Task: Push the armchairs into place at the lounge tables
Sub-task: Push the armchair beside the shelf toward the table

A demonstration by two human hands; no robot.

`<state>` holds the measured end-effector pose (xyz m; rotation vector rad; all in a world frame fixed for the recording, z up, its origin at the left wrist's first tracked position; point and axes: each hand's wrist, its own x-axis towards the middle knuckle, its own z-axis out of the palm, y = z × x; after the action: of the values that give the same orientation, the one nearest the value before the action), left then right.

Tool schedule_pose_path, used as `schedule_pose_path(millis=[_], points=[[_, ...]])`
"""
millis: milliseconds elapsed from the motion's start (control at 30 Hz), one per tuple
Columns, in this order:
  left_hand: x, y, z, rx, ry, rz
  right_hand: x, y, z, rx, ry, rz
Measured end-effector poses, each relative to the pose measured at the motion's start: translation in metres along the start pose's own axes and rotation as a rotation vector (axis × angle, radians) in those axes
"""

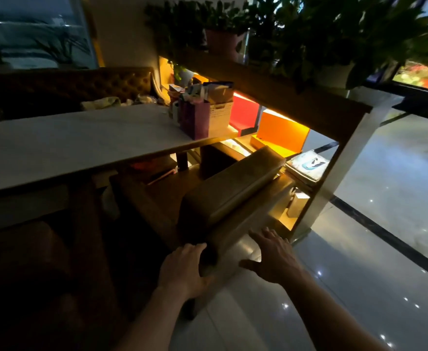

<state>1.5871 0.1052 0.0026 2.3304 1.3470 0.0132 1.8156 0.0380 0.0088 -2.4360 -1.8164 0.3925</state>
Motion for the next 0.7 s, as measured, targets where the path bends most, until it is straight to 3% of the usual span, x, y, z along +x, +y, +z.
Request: schedule_pose_path(millis=[333,700], points=[[0.179,0.081,0.083,-0.118,0.015,-0.042,0.140,0.144,0.008,-0.102,-0.137,-0.042],[0.290,0.136,0.118,-0.090,0.070,-0.230,0.275,0.247,-0.006,-0.107,-0.230,-0.131]])
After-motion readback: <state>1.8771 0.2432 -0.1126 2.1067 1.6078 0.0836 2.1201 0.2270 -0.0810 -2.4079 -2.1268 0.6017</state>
